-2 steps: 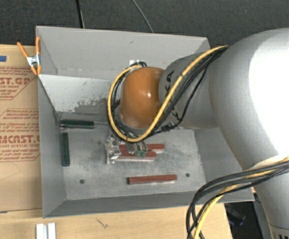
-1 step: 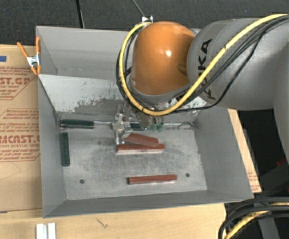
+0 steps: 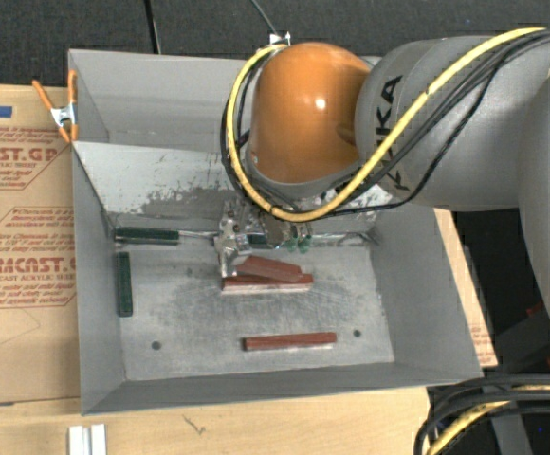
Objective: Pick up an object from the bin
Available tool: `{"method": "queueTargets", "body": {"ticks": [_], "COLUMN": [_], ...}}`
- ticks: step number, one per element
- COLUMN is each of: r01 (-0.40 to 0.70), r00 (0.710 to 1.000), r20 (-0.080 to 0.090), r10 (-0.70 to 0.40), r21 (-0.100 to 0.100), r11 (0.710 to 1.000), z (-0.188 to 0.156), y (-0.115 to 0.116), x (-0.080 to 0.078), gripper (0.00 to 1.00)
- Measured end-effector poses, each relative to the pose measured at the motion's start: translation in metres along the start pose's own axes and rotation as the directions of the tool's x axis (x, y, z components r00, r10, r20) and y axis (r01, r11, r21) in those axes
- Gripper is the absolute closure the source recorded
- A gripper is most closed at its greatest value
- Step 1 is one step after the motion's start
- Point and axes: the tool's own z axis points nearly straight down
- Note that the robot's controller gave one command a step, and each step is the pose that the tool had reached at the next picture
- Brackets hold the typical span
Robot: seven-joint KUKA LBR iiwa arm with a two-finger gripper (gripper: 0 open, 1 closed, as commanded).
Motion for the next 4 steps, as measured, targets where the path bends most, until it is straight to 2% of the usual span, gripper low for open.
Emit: {"method": "queueTargets", "body": {"ticks": [1,2,3,4], "r01": [-0.183,-0.183,-0.183,0.020], "r00": [0.983,0.983,0.983,1.000], "r20": [-0.006,-0.002,-0.002,-0.010], "r10": [0.183,0.183,0.183,-0.020], "r21": [0.002,0.000,0.000,0.001], "r11": [0.983,0.983,0.983,1.000], "z": [0.085,0.082,0.082,0.050], "y": [-0.010,-0.010,-0.010,-0.009], "x": [0.008,0.007,0.007,0.012], "gripper": [0.00,1.00,1.00,1.00]}}
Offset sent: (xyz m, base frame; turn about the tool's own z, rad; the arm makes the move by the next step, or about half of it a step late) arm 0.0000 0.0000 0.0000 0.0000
